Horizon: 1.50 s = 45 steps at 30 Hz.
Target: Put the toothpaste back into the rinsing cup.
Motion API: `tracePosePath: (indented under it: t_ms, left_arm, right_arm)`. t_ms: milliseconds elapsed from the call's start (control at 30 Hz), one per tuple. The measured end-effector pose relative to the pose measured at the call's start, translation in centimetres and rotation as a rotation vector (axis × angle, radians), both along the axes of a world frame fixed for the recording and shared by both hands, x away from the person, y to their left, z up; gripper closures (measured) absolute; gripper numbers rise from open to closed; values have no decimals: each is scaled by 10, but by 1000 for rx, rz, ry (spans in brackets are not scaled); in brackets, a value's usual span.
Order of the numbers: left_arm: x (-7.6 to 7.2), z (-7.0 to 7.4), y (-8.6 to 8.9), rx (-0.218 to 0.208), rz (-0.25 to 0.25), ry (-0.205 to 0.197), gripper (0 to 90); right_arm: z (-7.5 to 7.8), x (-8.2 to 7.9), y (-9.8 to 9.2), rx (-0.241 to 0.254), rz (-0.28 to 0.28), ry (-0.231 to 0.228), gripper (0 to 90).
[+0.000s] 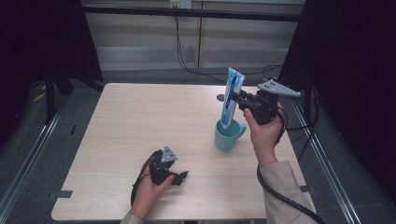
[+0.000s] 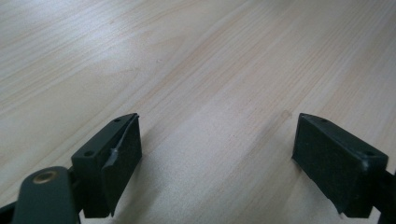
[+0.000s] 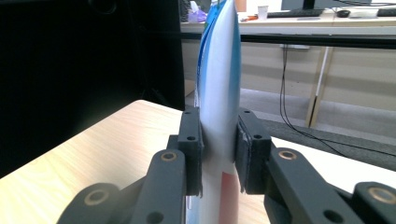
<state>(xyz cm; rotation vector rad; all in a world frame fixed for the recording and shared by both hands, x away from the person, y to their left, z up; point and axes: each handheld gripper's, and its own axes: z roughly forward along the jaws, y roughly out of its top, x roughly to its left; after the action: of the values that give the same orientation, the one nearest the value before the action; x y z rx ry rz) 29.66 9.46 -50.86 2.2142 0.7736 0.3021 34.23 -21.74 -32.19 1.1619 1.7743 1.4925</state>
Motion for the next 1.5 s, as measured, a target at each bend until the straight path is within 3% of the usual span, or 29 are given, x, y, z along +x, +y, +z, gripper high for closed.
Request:
tracePosePath:
  t_ms: [733,800,1500]
  left_arm:
    - [0,0,0,-3,4,6,152]
    - [0,0,0,12,-2,3,152]
    - [0,0,0,13,-1,1,152]
  right_arm:
    - [-30,14,-7,3,-65,39,741]
    - [-33,15,-7,5,-62,40,741]
    - [-62,10,-1,-8,-56,82,740]
